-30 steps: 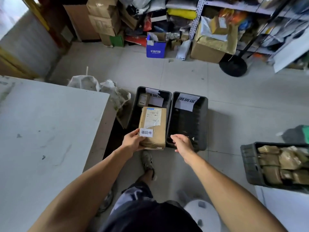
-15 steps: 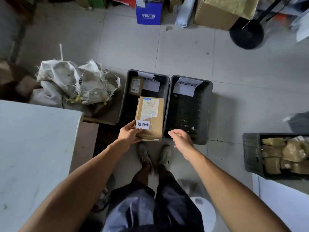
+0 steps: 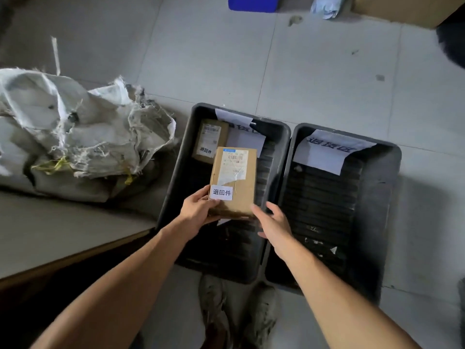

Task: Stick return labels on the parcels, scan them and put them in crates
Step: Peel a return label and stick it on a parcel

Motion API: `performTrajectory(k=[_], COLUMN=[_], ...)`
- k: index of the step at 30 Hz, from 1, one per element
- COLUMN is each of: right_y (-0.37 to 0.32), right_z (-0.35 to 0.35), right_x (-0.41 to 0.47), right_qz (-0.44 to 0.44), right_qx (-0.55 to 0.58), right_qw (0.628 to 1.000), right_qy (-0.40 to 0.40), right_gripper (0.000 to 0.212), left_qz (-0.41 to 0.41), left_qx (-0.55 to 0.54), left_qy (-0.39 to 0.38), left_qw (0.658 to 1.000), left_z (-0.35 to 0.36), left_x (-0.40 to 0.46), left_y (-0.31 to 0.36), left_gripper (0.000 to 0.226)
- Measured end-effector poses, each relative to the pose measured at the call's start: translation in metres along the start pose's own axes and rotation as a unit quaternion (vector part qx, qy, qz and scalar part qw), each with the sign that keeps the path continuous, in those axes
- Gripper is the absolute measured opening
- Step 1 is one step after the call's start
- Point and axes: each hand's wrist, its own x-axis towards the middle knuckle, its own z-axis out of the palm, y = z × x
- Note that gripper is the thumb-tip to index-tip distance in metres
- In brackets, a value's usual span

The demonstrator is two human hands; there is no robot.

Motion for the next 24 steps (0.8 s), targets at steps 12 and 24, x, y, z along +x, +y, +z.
performTrajectory(k=[12,24], right_y=[0.032,0.018], right_z=[0.057,0.091], right_x=[0.177,0.259], right_qz=[-0.065,-0.092], right_qx=[0.107,0.129], right_qw=[0.991,0.983], right_qy=[0.046,0.091], right_gripper=[0.064,0.054], left_qz=[0.078,0.022], left_qx=[0.048,0.047], left_qy=[-0.028,0.058], left_qw=[0.995,0.997], left_z=[0.012,-0.02], left_x=[0.163,0.186], left_y=[-0.016,-0.069], left_gripper=[0.061,0.036])
